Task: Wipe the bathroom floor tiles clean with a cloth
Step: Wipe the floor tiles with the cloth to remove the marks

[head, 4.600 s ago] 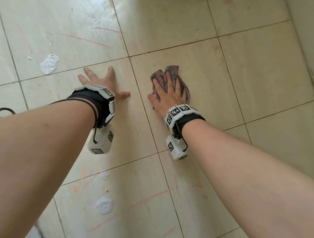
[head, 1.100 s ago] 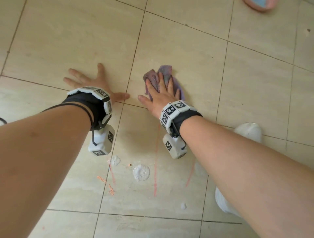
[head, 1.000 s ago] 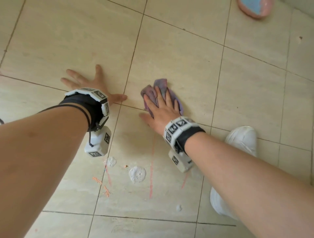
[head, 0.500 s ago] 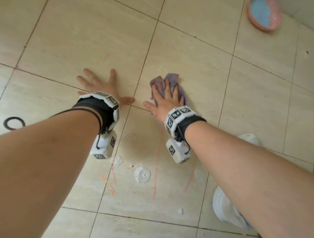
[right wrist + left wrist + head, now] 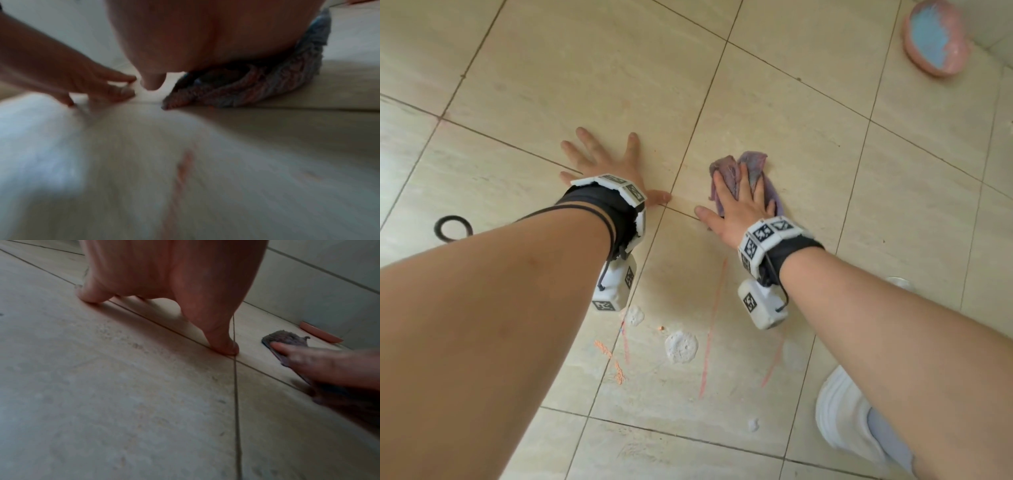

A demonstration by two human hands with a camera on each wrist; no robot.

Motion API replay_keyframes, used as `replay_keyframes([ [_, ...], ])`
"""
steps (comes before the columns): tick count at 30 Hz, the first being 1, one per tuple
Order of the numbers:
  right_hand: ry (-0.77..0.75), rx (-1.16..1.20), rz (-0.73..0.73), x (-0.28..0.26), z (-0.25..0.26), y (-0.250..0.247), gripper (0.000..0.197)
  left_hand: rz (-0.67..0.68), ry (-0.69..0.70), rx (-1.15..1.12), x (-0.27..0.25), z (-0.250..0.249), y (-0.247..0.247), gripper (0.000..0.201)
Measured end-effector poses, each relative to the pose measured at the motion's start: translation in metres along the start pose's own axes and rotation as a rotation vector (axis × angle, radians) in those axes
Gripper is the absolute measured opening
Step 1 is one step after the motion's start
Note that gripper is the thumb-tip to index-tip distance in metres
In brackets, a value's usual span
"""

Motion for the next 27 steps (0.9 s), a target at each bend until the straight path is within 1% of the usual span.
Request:
replay_keyframes([
  [2, 0.012, 0.044, 0.021, 0.009, 0.013, -0.009, 0.076, -0.002, 0.0, 0.0, -0.001, 0.0, -0.001, 0.116],
  [4, -0.002, 0.073, 0.026, 0.016, 0.025, -0.017, 0.073, -0.004, 0.006, -0.007, -0.001, 0.001, 0.0, 0.116],
  [8, -0.037, 0.08, -0.013, 0.021, 0.033, -0.023, 0.065, -0.023, 0.028, -0.045, 0.0, 0.014, 0.005, 0.111],
  [11, -0.047, 0.071, -0.046, 0.022, 0.034, -0.023, 0.063, -0.035, 0.044, -0.055, -0.001, 0.029, 0.007, 0.107],
  [13, -0.052, 0.05, -0.052, 0.026, 0.04, -0.025, 0.063, -0.044, 0.024, -0.061, 0.0, 0.041, 0.007, 0.106],
  [16, -0.078, 0.012, -0.06, 0.037, 0.064, -0.032, 0.062, -0.038, -0.035, -0.084, 0.0, 0.061, 0.008, 0.112],
  [19, -0.161, -0.02, -0.046, 0.043, 0.099, -0.029, 0.06, -0.035, -0.042, -0.094, 0.0, 0.07, 0.01, 0.114],
  [22, -0.296, -0.049, -0.016, 0.03, 0.123, -0.007, 0.059, -0.04, -0.033, -0.079, 0.001, 0.072, 0.008, 0.112],
  [24, -0.373, -0.111, -0.003, 0.009, 0.113, 0.013, 0.059, -0.034, -0.027, -0.065, 0.001, 0.071, 0.008, 0.111],
  [26, -0.418, -0.185, 0.011, -0.014, 0.087, 0.03, 0.06, -0.025, -0.026, -0.068, 0.001, 0.07, 0.007, 0.11],
  [27, -0.413, -0.214, 0.022, -0.022, 0.069, 0.035, 0.061, -0.02, -0.025, -0.072, 0.0, 0.07, 0.007, 0.11],
])
Point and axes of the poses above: each hand's wrist, its own x-axis towards the middle knuckle, its own y-axis out of the palm, z = x × y, the point moved 8 cm from there along x, towards the middle knuckle, and after that the axes turned 7 degrees about x, right-handed, at the moved point
